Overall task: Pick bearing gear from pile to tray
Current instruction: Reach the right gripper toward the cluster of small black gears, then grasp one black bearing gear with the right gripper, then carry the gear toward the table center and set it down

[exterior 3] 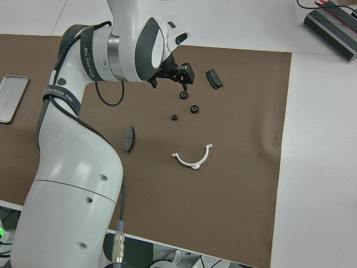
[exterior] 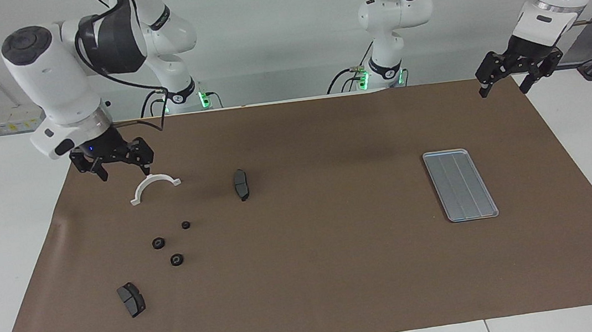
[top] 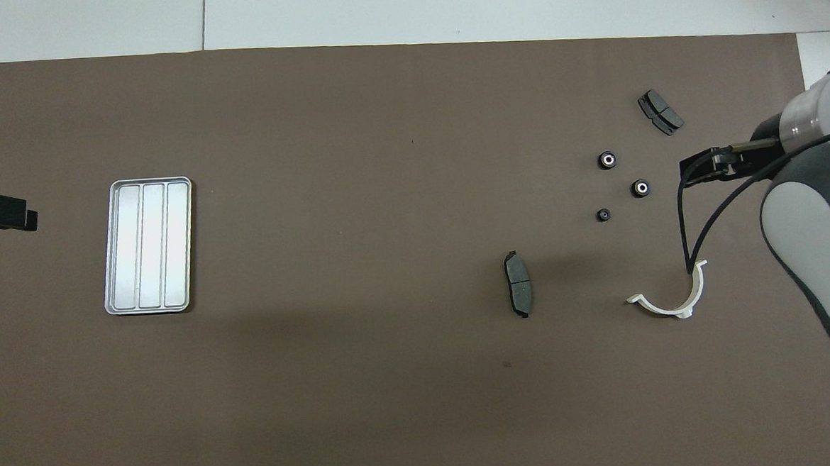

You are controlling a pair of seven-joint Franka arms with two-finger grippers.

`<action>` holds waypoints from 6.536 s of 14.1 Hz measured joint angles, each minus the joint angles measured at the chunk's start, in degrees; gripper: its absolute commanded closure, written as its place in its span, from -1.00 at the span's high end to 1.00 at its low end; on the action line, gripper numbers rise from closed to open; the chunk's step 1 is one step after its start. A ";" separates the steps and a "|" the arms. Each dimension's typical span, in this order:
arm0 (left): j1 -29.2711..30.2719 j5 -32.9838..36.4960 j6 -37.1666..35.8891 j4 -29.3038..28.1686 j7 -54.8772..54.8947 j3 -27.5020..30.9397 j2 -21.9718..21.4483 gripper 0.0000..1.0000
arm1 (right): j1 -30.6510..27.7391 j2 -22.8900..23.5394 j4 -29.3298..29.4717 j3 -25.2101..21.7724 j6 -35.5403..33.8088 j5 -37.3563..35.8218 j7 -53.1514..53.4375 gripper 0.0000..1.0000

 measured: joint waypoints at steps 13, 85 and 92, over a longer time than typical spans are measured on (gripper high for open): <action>0.00 0.00 0.00 -0.01 0.00 0.00 0.00 1.00 | -0.79 16.69 -5.93 -0.18 22.97 -0.24 -0.55 0.81; 5.06 -0.39 5.20 -6.53 -8.47 -10.54 -1.52 1.00 | 38.47 25.29 2.19 0.89 36.34 1.92 23.19 -0.67; 5.25 -0.64 5.56 -6.91 -8.52 -10.94 -2.09 1.00 | 39.23 25.60 2.25 0.86 36.52 1.95 24.71 0.70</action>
